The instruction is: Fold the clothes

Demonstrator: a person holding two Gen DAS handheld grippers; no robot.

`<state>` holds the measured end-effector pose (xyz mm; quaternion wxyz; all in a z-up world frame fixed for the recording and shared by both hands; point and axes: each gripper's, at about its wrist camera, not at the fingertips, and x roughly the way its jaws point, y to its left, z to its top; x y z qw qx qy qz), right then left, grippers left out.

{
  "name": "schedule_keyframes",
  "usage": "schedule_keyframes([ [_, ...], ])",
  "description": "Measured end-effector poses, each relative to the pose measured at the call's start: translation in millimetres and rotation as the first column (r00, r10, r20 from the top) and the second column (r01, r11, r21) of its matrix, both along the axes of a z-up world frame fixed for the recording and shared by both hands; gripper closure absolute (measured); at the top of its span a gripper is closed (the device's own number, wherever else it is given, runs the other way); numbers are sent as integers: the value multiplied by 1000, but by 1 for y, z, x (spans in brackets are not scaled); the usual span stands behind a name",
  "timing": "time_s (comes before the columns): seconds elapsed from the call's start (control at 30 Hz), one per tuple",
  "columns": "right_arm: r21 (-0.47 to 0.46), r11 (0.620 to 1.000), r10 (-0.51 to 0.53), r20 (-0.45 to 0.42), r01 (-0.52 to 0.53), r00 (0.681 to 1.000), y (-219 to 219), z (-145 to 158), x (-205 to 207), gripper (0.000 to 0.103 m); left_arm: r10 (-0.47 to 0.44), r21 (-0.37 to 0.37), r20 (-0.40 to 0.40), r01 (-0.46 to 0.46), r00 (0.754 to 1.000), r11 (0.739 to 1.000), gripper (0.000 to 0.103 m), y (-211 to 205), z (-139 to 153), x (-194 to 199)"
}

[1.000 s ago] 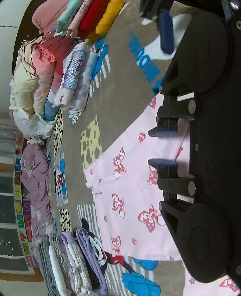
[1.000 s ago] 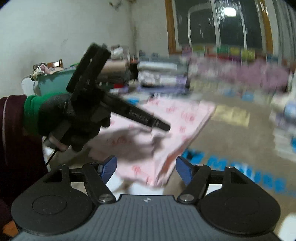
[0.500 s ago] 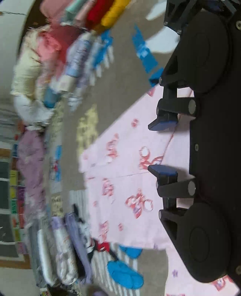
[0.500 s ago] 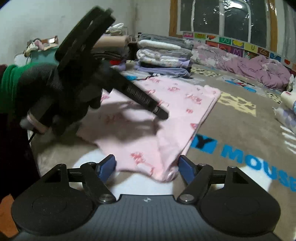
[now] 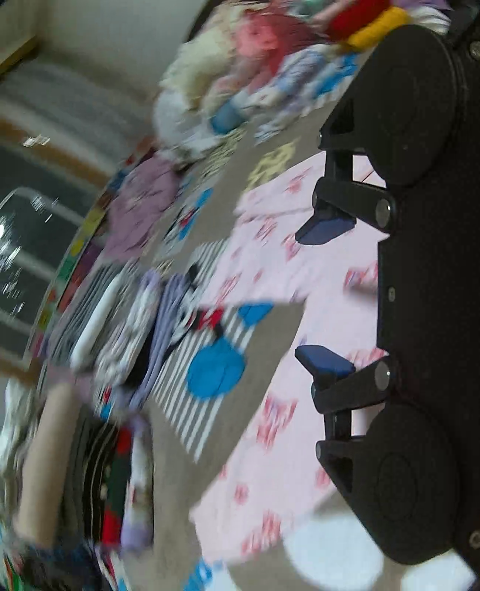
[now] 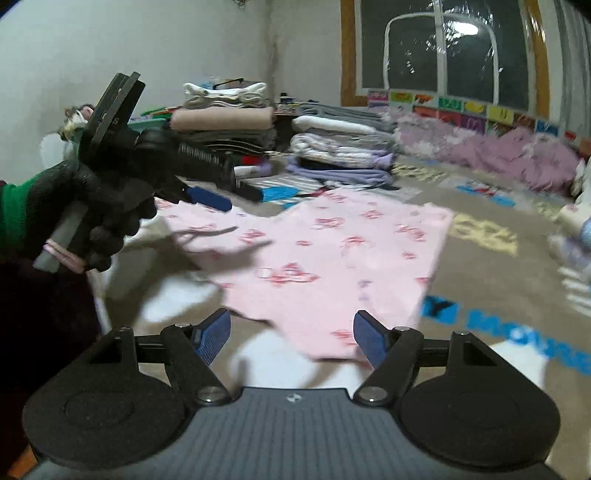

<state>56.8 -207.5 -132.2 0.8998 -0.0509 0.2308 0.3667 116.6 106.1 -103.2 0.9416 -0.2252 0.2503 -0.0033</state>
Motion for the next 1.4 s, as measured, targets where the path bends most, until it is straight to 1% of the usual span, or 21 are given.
schedule_keyframes([
  [0.1, 53, 999, 16, -50, -13, 999, 7, 1, -4, 30, 101, -32, 7, -101, 995, 994, 39, 32, -1, -15],
  [0.17, 79, 997, 21, -69, -16, 997, 11, 3, -4, 30, 177, -85, -3, -176, 984, 981, 39, 57, -6, -25],
  [0.23, 110, 994, 16, -88, -6, 996, 12, 2, -3, 30, 252, -147, -29, -253, 967, 956, 38, 82, -13, -34],
  [0.33, 143, 990, -2, -103, 17, 995, 8, 0, 3, 29, 314, -234, -71, -321, 947, 918, 38, 111, -26, -44],
  [0.37, 154, 988, -7, -108, 24, 994, 6, -1, 5, 29, 325, -263, -89, -337, 942, 904, 38, 119, -30, -45],
  [0.47, 186, 981, -24, -124, 47, 992, 2, -3, 12, 29, 334, -384, -102, -347, 937, 855, 38, 139, -42, -50],
  [0.6, 227, 971, -46, -146, 79, 988, -4, -6, 21, 28, 360, -451, -102, -365, 927, 814, 40, 151, -48, -48],
  [0.63, 238, 967, -51, -152, 86, 987, -5, -6, 23, 28, 370, -455, -104, -375, 923, 808, 46, 154, -50, -46],
  [0.67, 248, 964, -56, -157, 94, 986, -7, -7, 25, 28, 381, -467, -105, -384, 919, 796, 54, 158, -52, -44],
  [0.77, 278, 953, -71, -175, 118, 982, -11, -9, 32, 28, 411, -506, -107, -406, 905, 761, 61, 166, -59, -37],
  [0.8, 288, 949, -76, -181, 126, 981, -13, -10, 34, 28, 413, -509, -107, -407, 904, 759, 62, 168, -61, -35],
  [0.93, 301, 943, -95, -166, 143, 981, -20, -9, 42, 28, 425, -499, -99, -414, 900, 761, 69, 170, -61, -23],
  [0.97, 313, 938, -101, -166, 150, 981, -22, -9, 44, 28, 431, -493, -96, -419, 897, 762, 72, 168, -61, -21],
  [1.03, 336, 928, -113, -166, 164, 980, -27, -8, 49, 28, 443, -482, -92, -429, 892, 764, 85, 165, -59, -16],
  [1.07, 346, 922, -119, -168, 171, 979, -29, -8, 51, 28, 436, -470, -78, -418, 897, 777, 98, 161, -56, -13],
  [1.1, 356, 917, -125, -170, 179, 977, -31, -8, 53, 28, 428, -459, -64, -407, 902, 790, 101, 156, -53, -11],
  [1.13, 367, 911, -131, -174, 187, 976, -34, -8, 55, 28, 419, -447, -50, -396, 907, 803, 101, 152, -50, -8],
  [1.2, 397, 893, -147, -188, 212, 971, -42, -9, 60, 28, 375, -393, 14, -340, 927, 855, 102, 136, -35, -3],
  [1.27, 429, 871, -164, -206, 240, 965, -52, -9, 65, 28, 303, -339, 71, -262, 950, 903, 102, 114, -19, 3],
  [1.33, 479, 831, -184, -243, 282, 953, -65, -11, 70, 28, 230, -270, 114, -193, 966, 943, 102, 89, -5, 8],
  [1.4, 531, 782, -194, -290, 326, 937, -79, -15, 76, 28, 153, -196, 147, -123, 977, 973, 103, 59, 6, 12],
])
